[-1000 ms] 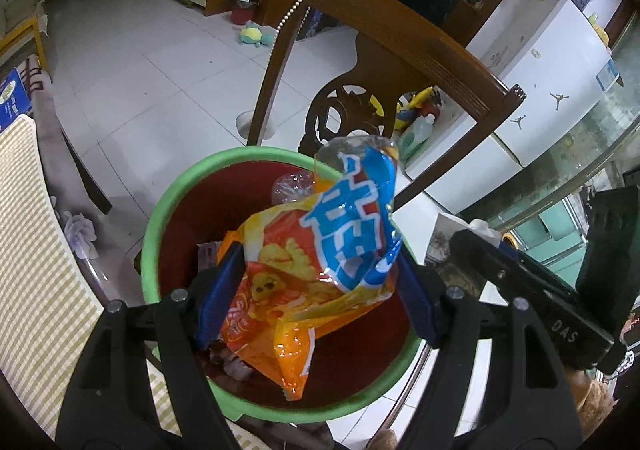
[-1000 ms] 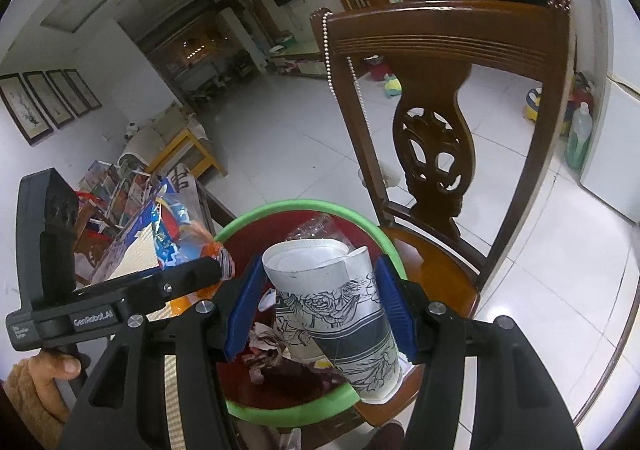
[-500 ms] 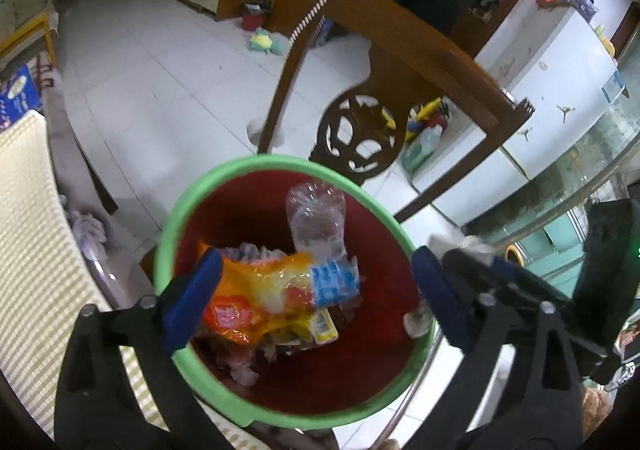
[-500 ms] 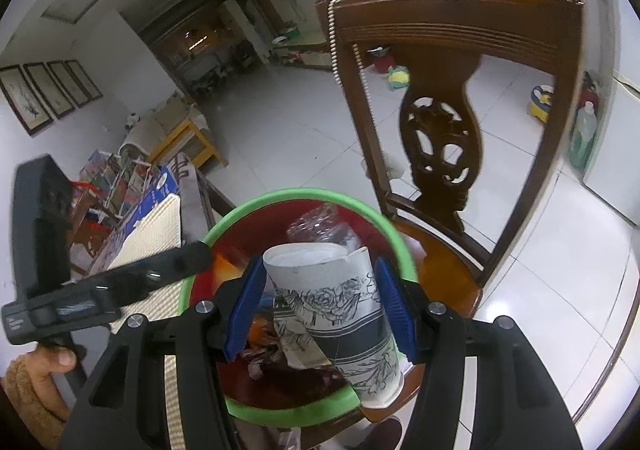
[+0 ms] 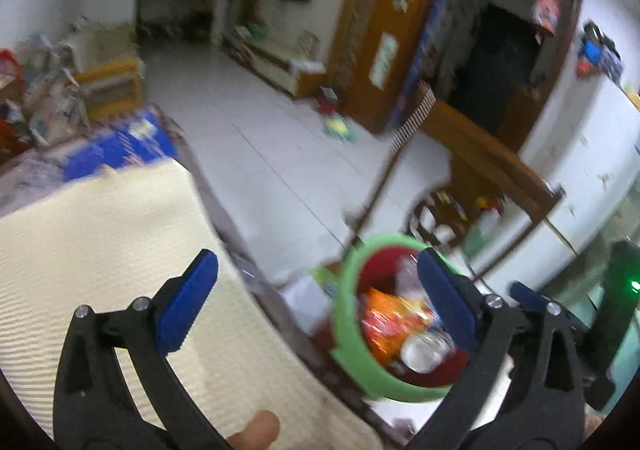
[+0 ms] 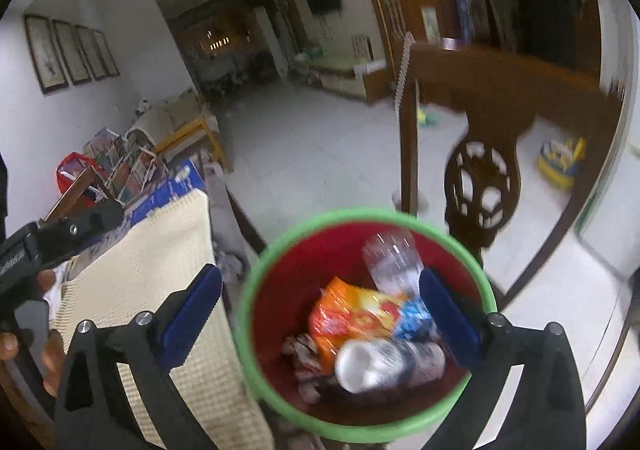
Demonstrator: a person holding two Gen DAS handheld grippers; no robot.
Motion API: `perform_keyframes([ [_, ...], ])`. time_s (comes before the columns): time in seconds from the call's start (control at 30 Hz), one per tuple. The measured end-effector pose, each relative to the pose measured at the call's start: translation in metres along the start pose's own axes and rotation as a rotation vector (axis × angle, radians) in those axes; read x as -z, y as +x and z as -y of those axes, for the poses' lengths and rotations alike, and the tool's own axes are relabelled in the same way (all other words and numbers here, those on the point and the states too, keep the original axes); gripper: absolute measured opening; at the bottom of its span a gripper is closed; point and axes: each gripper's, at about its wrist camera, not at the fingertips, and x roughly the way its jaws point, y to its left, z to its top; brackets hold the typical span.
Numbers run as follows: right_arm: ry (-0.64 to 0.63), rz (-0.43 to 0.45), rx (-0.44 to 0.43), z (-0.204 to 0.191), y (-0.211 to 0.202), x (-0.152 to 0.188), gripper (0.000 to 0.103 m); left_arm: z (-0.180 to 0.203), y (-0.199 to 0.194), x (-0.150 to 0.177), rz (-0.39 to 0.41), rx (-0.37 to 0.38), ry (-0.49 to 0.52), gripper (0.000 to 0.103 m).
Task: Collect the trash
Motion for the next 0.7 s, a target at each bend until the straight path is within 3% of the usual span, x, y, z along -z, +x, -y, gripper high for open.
perform_keyframes([
  [0.1,-0.041,0.088,0.086,-0.031,-0.014,-0.002,0.096,-0.022,-0.031,-0.004,0.108,-0.067,-0.005,0.098],
  [0.2,-0.054,0.238,0.174,-0.066,-0.035,0.003,0.096,-0.047,-0.071,-0.006,0.206,-0.129,-0.008,0.098],
  [0.3,-0.054,0.324,0.139,-0.091,-0.045,0.012,0.096,-0.066,-0.097,-0.004,0.231,-0.165,-0.005,0.098],
  [0.43,0.009,0.315,0.006,-0.112,-0.044,0.023,0.096,-0.093,-0.129,0.001,0.261,-0.257,-0.009,0.098],
  [0.7,-0.039,0.315,0.013,-0.173,-0.051,0.040,0.096,-0.140,-0.176,0.009,0.298,-0.280,-0.075,0.098],
])
